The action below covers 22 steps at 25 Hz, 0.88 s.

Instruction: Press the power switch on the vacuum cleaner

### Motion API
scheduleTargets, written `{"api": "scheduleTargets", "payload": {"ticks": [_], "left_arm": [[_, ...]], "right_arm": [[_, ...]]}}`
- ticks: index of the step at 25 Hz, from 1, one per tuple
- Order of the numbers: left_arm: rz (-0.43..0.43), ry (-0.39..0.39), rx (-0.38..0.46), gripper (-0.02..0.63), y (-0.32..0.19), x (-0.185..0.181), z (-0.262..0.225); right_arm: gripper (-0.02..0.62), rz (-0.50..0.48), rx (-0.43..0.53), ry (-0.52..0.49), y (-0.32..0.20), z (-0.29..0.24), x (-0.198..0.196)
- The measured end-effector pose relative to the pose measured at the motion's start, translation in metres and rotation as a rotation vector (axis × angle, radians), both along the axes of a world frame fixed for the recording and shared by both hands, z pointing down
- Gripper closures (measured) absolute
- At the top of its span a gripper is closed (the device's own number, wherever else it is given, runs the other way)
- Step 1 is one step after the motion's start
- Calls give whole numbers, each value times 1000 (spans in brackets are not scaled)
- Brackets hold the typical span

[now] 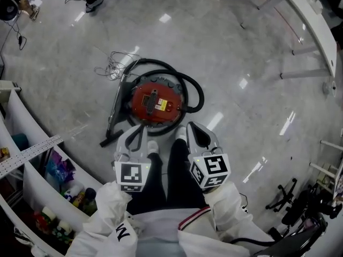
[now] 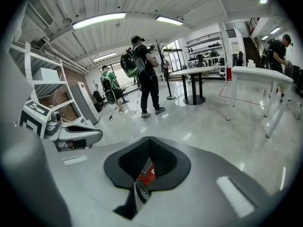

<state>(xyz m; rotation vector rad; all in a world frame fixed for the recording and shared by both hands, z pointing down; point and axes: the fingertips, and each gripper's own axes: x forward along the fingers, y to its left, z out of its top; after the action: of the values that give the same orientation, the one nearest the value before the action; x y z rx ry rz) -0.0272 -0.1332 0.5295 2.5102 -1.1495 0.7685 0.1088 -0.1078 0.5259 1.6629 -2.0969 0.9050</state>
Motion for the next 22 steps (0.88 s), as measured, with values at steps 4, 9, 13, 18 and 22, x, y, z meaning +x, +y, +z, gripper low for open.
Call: {"api": "scheduleTargets", "payload": {"ticks": [4, 9, 13, 18, 22], "left_arm": [[-8, 11, -17, 606, -1, 9, 18], [-62, 33, -42, 606, -4, 13, 42], [-94, 41, -65, 606, 0, 19, 66], [-117, 31, -87, 606, 5, 24, 90], [-153, 39, -107, 606, 5, 32, 111]], "right_arm": [[595, -10, -16, 4, -4, 16, 3], [595, -48, -9, 20, -11, 33, 4], [595, -98, -16, 42, -14, 55, 4], [595, -143, -49, 45, -18, 78, -3], [595, -179, -70, 55, -23, 101, -2]]}}
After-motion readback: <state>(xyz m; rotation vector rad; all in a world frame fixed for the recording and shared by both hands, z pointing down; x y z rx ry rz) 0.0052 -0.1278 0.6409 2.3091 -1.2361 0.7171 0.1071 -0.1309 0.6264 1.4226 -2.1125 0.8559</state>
